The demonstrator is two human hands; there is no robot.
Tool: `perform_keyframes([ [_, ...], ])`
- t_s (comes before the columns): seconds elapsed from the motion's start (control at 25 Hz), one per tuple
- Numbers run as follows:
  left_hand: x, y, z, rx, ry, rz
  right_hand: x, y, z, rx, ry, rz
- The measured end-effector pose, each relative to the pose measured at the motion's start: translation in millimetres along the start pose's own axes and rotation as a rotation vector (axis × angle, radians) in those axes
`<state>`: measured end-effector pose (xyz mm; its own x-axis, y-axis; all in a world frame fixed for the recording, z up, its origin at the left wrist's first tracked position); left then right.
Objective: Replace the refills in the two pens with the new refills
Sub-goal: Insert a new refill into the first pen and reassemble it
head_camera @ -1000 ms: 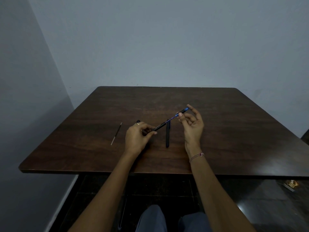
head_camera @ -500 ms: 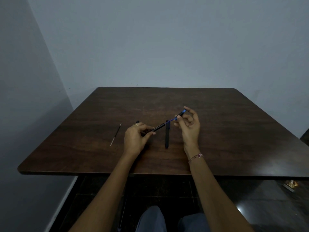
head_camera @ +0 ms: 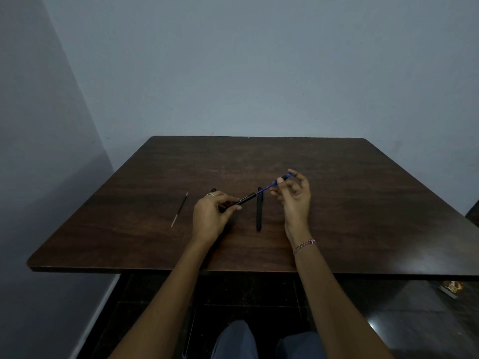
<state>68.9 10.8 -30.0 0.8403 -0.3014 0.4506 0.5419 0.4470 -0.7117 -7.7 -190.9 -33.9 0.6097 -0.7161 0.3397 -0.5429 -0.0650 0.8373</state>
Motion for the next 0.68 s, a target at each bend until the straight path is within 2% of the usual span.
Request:
perform_keyframes([
  [0.28,1,-1,1,0.008,0.001,0.006,2,2,9,0.037,-0.063,0.022],
  [0.68,0,-3,2,0.013,0.0,-0.006,1,7,-1,-0.035,0.013,0.066],
])
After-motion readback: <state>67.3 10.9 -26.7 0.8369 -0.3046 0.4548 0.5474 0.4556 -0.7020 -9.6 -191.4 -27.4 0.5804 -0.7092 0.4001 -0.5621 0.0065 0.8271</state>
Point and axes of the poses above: each hand's wrist, its own x-axis towards the middle knuckle, its own z-axis out of the back of the hand, y = z × x, the point moved 9 cm from there along x, towards the middle knuckle, and after that the axes turned 5 degrees about z, right-handed, at the moved point
